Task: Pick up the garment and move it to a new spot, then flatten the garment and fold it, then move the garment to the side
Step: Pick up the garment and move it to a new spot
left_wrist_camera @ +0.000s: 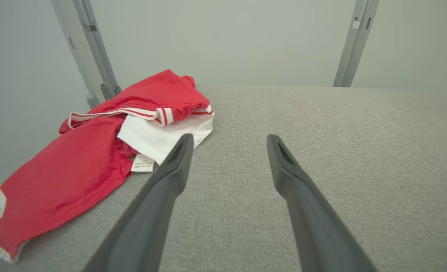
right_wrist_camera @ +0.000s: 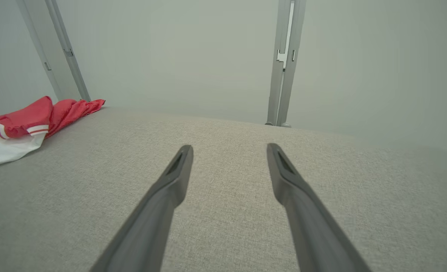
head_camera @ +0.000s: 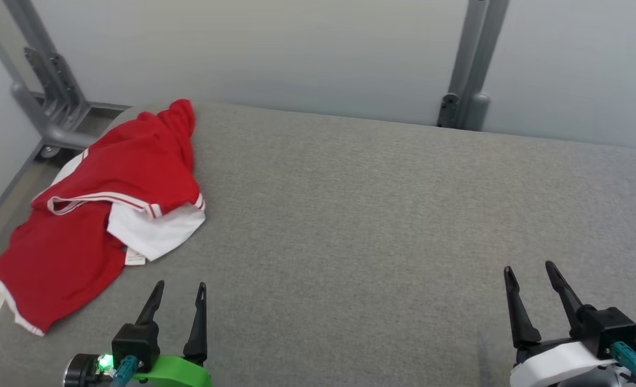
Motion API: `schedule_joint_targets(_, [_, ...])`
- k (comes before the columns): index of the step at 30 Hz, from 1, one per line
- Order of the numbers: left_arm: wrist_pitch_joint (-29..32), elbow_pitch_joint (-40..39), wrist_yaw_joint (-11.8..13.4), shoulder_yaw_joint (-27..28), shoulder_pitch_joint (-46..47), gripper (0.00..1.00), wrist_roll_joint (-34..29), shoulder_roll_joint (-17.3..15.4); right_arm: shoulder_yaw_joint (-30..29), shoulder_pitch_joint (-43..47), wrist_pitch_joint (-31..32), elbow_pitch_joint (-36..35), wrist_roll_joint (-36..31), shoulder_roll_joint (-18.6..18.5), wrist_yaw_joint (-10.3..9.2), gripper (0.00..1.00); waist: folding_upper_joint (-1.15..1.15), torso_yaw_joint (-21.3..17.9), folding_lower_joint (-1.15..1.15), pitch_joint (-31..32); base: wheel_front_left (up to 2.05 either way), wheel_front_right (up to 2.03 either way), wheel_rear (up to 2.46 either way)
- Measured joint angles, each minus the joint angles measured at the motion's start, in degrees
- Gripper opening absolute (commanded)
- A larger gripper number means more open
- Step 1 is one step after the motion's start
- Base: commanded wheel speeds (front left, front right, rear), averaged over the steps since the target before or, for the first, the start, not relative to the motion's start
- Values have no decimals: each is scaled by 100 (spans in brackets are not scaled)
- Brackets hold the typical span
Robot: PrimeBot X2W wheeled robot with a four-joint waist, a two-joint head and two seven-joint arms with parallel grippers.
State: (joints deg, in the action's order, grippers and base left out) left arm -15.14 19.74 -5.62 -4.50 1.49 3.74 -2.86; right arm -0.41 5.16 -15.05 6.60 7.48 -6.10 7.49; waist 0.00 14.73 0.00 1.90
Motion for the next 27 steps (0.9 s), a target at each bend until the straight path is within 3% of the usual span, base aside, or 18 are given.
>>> schedule_joint_targets(9, [0,-73,-19,110,-152,100,7,-4,486,-120,0,34,21,42,0,100,0,899,0,42,0,0,0])
schedule_joint_targets(14, [-1,294,-54,-164,207,100,399,-7,620,-152,0,-20,52,-56,0,100,0,1061,0,-51,0,0,0])
schedule_joint_targets(18, [189,1006,-69,-603,1083,100,1072,9,716,-414,0,-153,79,-354,0,100,0,1083,0,-261,0,0,0])
schedule_joint_targets(20, [536,1363,78,-812,2061,100,1741,-4,811,-706,-1,-253,120,-577,1,100,0,1081,0,-494,0,0,0])
schedule_joint_targets(27, [1288,2288,316,-1103,3985,100,2248,-7,1079,-1312,-1,-398,236,-826,1,100,0,912,0,-1262,0,0,0])
